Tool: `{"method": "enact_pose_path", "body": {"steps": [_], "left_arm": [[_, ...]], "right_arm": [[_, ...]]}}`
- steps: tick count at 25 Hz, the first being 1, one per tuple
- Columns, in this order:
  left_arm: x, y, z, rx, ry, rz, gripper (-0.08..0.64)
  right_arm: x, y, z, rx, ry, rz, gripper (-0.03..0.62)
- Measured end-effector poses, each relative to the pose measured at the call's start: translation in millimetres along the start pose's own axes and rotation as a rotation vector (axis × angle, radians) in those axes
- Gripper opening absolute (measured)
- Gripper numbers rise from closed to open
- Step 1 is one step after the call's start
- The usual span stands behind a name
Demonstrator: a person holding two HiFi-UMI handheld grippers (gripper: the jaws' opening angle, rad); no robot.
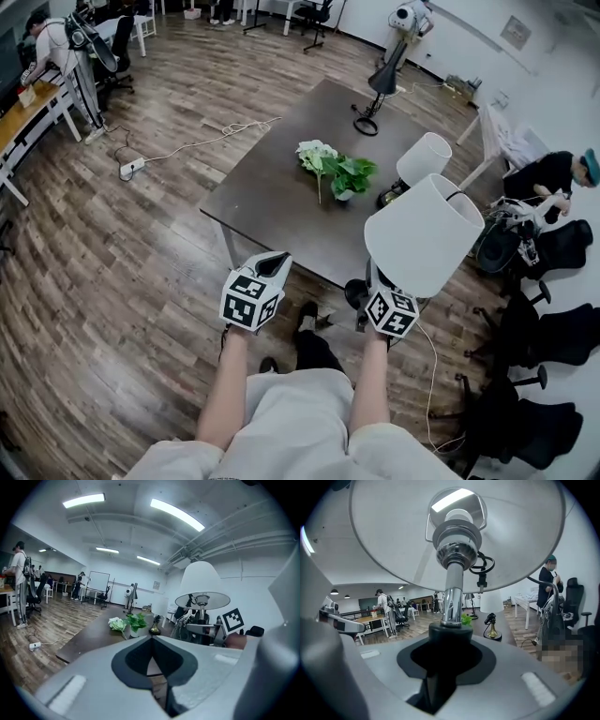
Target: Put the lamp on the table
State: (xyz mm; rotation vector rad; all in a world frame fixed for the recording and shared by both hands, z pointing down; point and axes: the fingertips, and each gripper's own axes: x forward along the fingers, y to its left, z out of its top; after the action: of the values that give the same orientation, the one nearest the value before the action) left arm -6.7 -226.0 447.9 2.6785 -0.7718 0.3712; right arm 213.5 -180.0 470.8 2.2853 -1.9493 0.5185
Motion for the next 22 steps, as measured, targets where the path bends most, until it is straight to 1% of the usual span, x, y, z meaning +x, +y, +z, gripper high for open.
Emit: {"method": "enact_pose_path", "body": {"steps": [3,8,14,22], "left_arm": [[10,1,-4,-0.005,0.007,-0.009,0.0],[27,15,-6,-0.013,0.023,-0.002,0.0],[54,35,-7,-0.029,0.043,0.014,0.0],[110,73,0,-0.065,0.063,0.037,0.0]], "right_arm": [[14,0,2,-0.002,-0.006,0.007,0.123],[48,10,8,-0.019,-0.023,0.042,0.123],[96,21,2,-0.029,0.005,0.093,0.123],[176,22,-2,-0.058,0.04,0.158,0.123]]}}
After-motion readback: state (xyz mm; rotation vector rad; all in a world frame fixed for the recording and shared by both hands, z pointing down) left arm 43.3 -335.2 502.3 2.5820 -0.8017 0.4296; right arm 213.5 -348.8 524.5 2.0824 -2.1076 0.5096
